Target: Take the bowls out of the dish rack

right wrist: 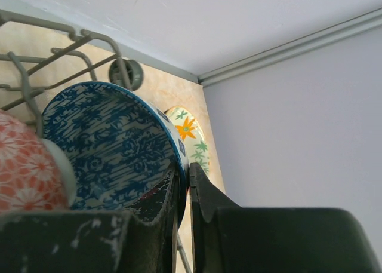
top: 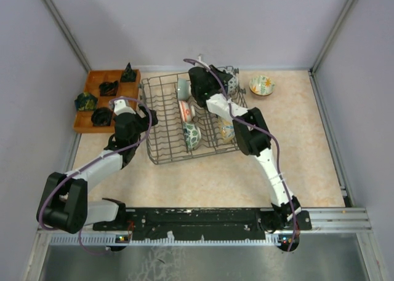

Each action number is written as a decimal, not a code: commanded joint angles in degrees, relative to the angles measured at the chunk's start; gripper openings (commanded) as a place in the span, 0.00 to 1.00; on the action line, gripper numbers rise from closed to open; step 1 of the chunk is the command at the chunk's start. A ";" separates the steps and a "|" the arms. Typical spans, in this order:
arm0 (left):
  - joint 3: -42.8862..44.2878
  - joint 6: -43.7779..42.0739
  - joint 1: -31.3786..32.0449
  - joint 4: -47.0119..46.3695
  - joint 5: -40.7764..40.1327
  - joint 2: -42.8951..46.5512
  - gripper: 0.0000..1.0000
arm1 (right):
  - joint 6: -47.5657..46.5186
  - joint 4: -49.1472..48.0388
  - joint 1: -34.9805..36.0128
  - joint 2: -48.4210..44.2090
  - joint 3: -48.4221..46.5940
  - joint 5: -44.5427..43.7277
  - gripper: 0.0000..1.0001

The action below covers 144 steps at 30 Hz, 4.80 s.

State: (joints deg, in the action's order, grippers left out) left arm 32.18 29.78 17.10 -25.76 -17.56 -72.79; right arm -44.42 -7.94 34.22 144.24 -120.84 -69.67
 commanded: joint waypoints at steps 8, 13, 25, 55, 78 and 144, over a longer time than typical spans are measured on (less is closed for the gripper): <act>0.16 0.11 -0.26 -1.49 0.16 -0.15 0.99 | -6.07 -11.13 2.41 -10.98 0.07 -2.26 0.00; 0.25 0.13 -0.32 -1.58 0.26 -0.24 0.99 | -9.47 -14.84 2.44 -12.66 1.05 -2.73 0.00; 0.51 -0.24 -0.32 -1.42 -0.16 -0.41 0.99 | -9.51 -14.38 0.85 -17.30 3.96 -2.96 0.00; 5.18 -0.99 -3.22 4.35 8.64 -4.83 0.90 | 53.41 36.41 -22.69 -34.04 9.69 50.45 0.00; 8.36 -2.76 -3.22 0.78 12.65 -12.00 0.64 | 63.91 30.01 -35.22 -33.55 16.80 66.93 0.00; 12.31 -2.11 -3.13 -0.08 17.47 -16.72 0.52 | 63.85 38.22 -37.21 -14.83 0.47 67.96 0.03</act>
State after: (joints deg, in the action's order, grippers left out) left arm 42.50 26.46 12.73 -23.14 -5.54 -88.97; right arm 19.55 32.75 -3.66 130.28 -116.33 -1.83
